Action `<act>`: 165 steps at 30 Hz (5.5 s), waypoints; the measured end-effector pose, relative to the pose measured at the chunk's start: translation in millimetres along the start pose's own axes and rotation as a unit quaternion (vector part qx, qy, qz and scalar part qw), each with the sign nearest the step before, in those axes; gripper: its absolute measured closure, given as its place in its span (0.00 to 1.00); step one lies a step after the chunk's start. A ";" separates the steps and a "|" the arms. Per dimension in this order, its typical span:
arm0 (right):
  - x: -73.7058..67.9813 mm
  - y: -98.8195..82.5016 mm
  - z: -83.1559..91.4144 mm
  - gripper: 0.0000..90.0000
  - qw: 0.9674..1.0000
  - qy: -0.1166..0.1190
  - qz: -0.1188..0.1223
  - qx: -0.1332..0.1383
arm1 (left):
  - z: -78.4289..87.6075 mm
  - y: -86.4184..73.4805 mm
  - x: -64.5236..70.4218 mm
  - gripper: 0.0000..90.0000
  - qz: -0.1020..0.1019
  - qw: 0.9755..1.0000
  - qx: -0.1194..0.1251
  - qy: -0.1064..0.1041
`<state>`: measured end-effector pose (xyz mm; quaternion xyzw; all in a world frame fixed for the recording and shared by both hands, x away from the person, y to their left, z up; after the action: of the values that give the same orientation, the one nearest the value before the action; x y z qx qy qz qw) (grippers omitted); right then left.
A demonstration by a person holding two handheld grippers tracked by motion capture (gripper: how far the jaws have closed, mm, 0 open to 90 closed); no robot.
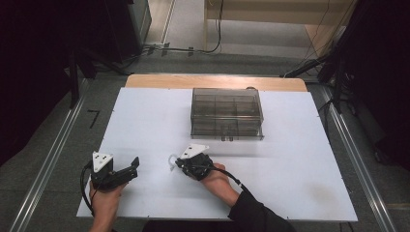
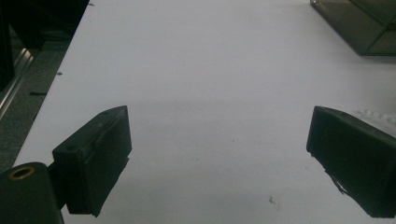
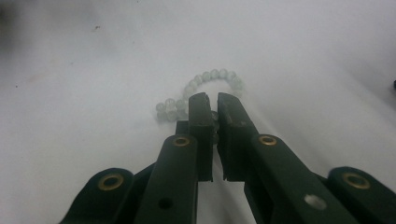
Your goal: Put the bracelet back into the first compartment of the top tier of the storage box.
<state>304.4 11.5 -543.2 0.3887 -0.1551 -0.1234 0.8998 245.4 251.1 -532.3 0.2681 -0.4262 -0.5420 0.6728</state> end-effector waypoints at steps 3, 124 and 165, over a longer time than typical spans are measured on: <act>0.8 1.2 3.3 0.92 1.000 -0.002 0.001 0.003 | -0.2 0.0 0.2 0.08 0.000 1.000 0.000 0.000; 59.2 16.3 119.3 0.92 0.990 -0.085 -0.044 0.107 | -3.2 -0.9 0.9 0.08 0.005 1.000 -0.005 0.000; 111.1 -22.9 117.9 0.92 0.978 -0.163 -0.121 0.051 | -2.8 -0.8 0.7 0.08 0.004 1.000 -0.005 0.000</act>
<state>360.3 -119.8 -463.1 0.4249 -0.2573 -0.2849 0.8198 247.4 249.9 -534.2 0.2625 -0.4247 -0.5415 0.6764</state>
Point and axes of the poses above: each handheld gripper's, and its own axes: z roughly backward along the jaws, y roughly out of its top, x roughly to its right, the point moved 4 cm from there along -z, roughly forward along the jaws, and after that the axes turned 12 degrees about z, right-handed, at the moved point
